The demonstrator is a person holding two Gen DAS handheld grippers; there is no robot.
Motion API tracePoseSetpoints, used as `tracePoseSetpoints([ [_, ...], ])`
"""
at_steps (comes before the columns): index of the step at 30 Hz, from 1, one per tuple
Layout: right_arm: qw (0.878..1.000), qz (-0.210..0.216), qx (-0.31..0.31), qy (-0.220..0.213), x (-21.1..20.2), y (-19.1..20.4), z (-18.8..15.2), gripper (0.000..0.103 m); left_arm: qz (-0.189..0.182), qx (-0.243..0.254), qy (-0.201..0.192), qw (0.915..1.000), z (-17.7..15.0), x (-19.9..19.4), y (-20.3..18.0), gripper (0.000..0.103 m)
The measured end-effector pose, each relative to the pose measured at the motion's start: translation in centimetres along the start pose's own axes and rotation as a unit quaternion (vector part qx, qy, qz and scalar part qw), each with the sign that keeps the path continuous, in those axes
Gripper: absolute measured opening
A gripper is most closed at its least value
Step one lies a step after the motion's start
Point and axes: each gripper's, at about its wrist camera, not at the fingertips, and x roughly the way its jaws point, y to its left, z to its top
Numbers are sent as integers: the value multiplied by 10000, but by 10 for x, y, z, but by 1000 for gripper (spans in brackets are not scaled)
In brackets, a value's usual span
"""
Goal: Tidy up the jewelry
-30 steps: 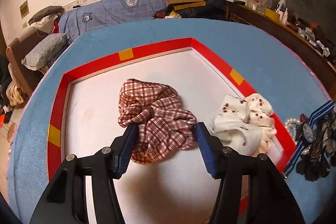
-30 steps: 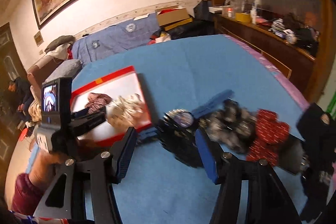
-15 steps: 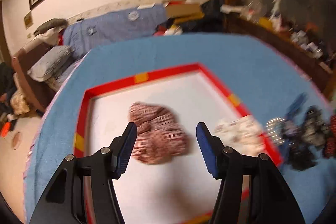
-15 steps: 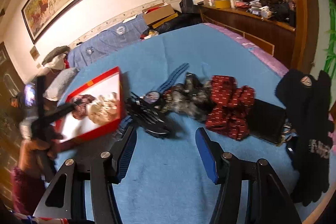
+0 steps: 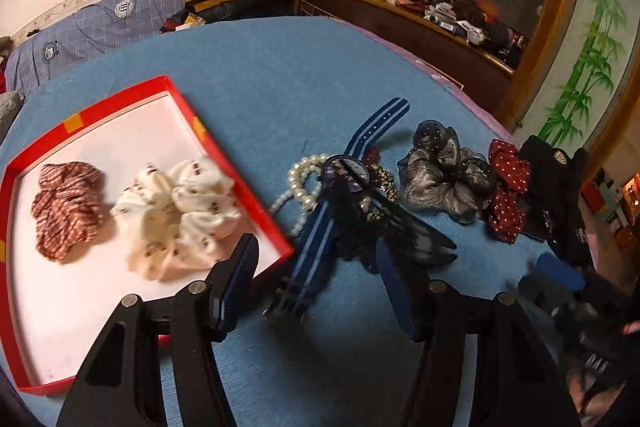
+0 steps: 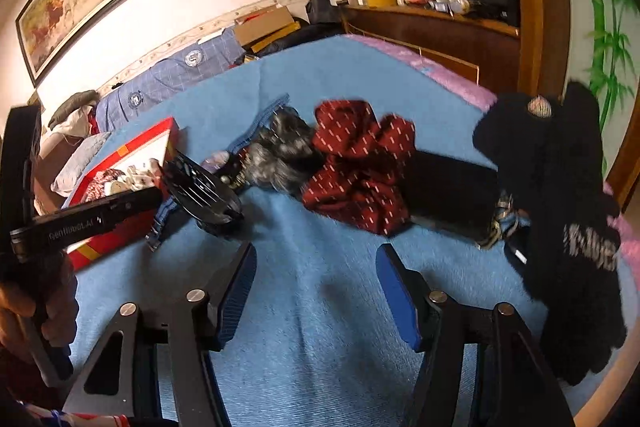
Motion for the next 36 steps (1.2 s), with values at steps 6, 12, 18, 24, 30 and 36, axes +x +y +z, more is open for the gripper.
tracePoseSetpoints([
  [6, 9983, 397, 411, 124, 7, -18, -4, 67, -3, -50, 9, 10000, 17, 24, -19, 62],
  [12, 9959, 556, 701, -88, -2, -28, -8, 67, -74, 640, -212, 9977, 14, 37, -69, 35],
  [18, 9956, 443, 791, -257, -10, -34, -7, 67, -215, 755, -225, 9967, 3, 44, -77, 27],
  [24, 9962, 227, 814, -218, -8, -42, 14, 70, -314, 730, -448, 9958, 2, 26, -71, 18],
  [30, 9986, 40, 524, -45, 14, -33, 47, 72, -449, 655, -676, 9946, -1, -6, -63, 18],
  [36, 9987, -282, 342, 256, 49, -23, 60, 65, -447, 574, -909, 9932, -9, -28, -50, 18],
])
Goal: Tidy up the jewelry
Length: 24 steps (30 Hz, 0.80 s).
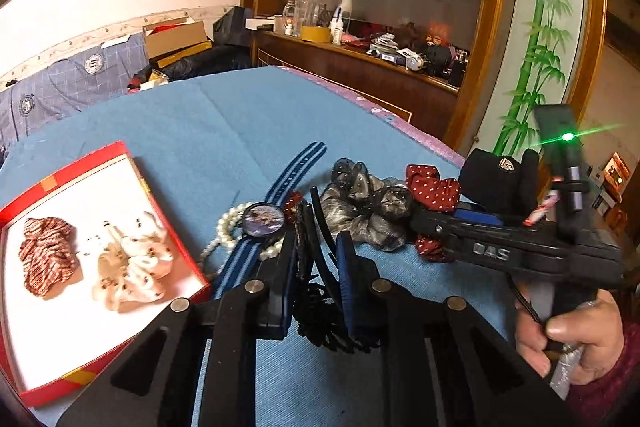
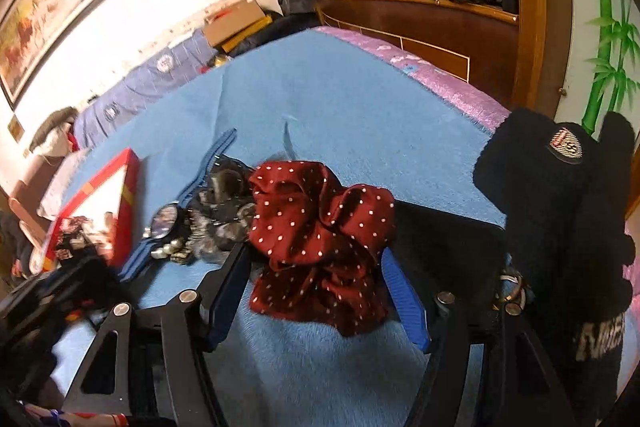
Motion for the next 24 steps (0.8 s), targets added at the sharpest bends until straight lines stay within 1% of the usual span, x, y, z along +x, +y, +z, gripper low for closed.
tracePoseSetpoints([
  [1, 10000, -16, -5, 38, 3, 0, -1, 45, 22, 10, -2, 10000, -2, 0, 1, 18],
  [2, 9999, -23, -10, 98, 7, -1, -2, 27, 40, 21, 18, 10000, -3, 0, 3, 18],
  [3, 9999, -16, 4, 126, 9, -1, -3, 23, 58, 35, 41, 10000, -4, 2, 3, 18],
  [5, 10000, 2, 51, -31, 5, -4, -7, 15, 92, 71, 42, 9999, -5, 4, 3, 18],
  [6, 9999, 41, 109, -104, 1, -5, -10, 14, 108, 102, 44, 9999, -4, 5, 2, 18],
  [8, 9987, 187, 278, -393, -13, -9, -18, 13, 213, 164, -38, 9996, -3, 3, -1, 18],
  [11, 9949, 446, 252, -874, -40, -1, -33, 13, 323, 223, -154, 9991, -3, 0, -4, 18],
  [14, 9923, 557, 185, -1092, -53, 8, -41, 13, 425, 285, -243, 9984, -4, -3, -6, 18],
  [17, 9913, 596, 127, -1166, -56, 13, -43, 13, 491, 331, -267, 9979, -3, -2, -6, 18],
  [24, 9921, 545, 200, -1115, -52, 12, -40, 14, 590, 477, -250, 9968, -6, 0, -11, 18],
])
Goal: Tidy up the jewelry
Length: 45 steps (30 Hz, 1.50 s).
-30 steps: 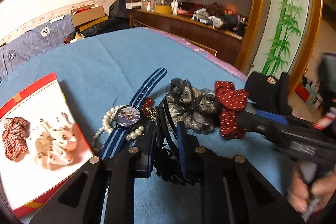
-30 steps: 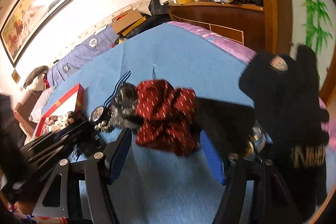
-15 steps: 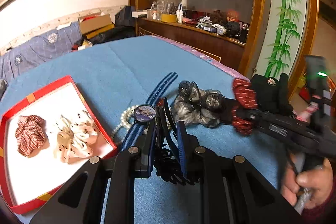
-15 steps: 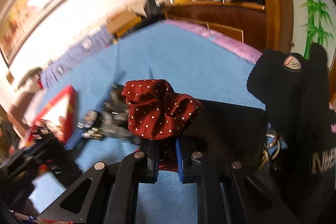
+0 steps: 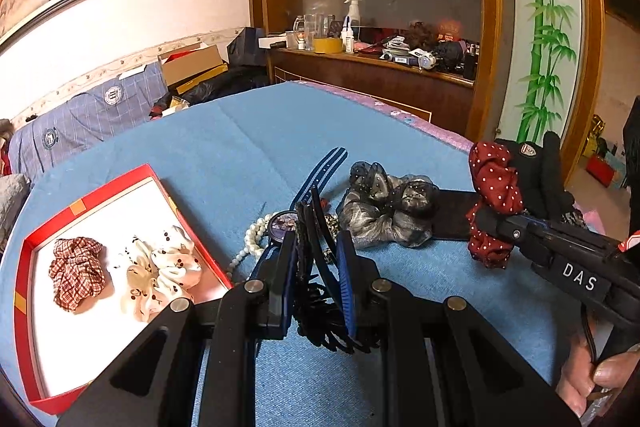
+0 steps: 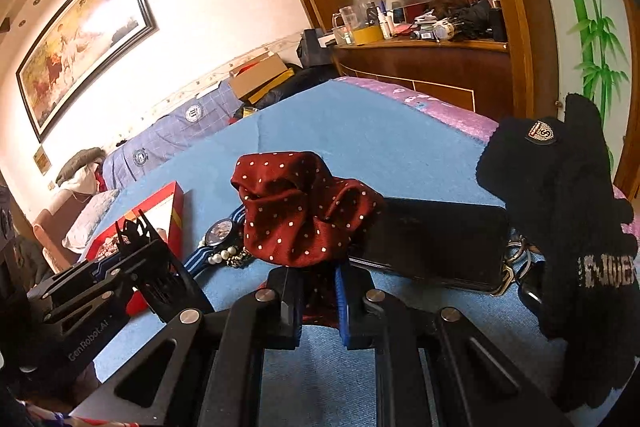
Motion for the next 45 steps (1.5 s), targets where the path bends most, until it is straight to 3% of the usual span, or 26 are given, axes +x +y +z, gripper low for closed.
tracePoseSetpoints([
  [22, 9987, -273, -413, -105, -4, 19, -3, 14, 44, -18, -26, 10000, 0, 0, 0, 18],
  [39, 9985, -299, -460, -30, -2, 20, -4, 14, 69, -111, -94, 9999, 2, -7, 6, 18],
  [45, 9969, -207, -753, 71, 0, 39, -3, 14, 109, -253, -169, 9995, 6, -15, 18, 18],
])
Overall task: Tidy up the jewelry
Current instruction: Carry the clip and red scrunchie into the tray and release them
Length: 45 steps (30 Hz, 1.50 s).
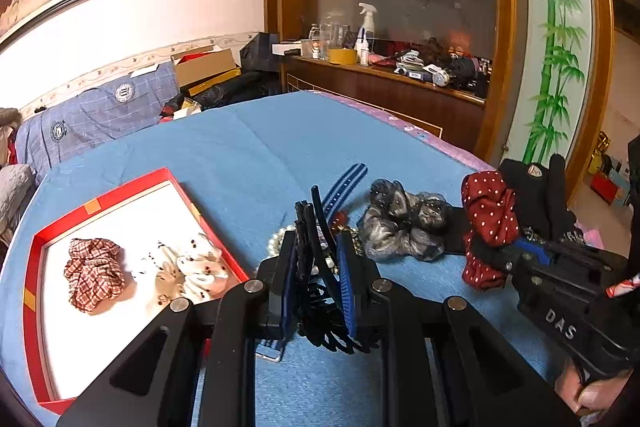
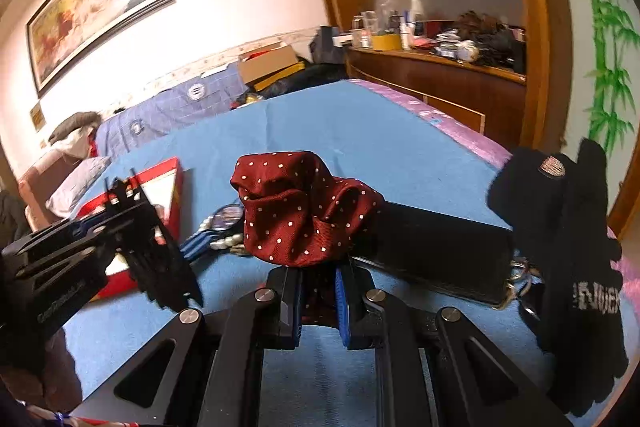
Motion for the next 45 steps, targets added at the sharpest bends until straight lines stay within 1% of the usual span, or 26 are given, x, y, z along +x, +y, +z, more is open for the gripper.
tracePoseSetpoints([
  [7, 9988, 388, -268, -95, -8, 34, 21, 14, 122, -239, -122, 9996, 10, -11, 23, 18],
  [12, 9969, 741, -240, 52, 0, 54, 38, 14, 332, -575, -239, 9975, 15, -23, 61, 18],
  [17, 9934, 1049, -448, 84, 7, 88, 51, 14, 568, -856, -275, 9943, 16, -31, 99, 18],
  [22, 9894, 1317, -592, 182, 19, 117, 53, 15, 801, -1107, -187, 9904, 13, -34, 132, 18],
  [25, 9869, 1450, -644, 276, 27, 132, 52, 15, 922, -1128, -170, 9892, 11, -37, 143, 18],
  [28, 9849, 1547, -685, 362, 35, 144, 51, 15, 967, -1161, -138, 9884, 10, -38, 151, 18],
  [32, 9821, 1676, -676, 532, 49, 159, 49, 15, 1027, -1277, 35, 9865, 8, -32, 161, 18],
  [37, 9786, 1783, -722, 733, 62, 173, 44, 15, 1119, -1504, 368, 9816, 1, -18, 177, 18],
  [39, 9758, 1853, -740, 893, 72, 179, 40, 15, 1162, -1568, 524, 9794, -3, -11, 182, 18],
  [41, 9748, 1853, -745, 999, 81, 183, 36, 15, 1208, -1598, 664, 9775, -7, -4, 185, 18],
  [45, 9729, 1786, -745, 1265, 105, 188, 30, 16, 1331, -1644, 759, 9744, -10, 3, 188, 18],
])
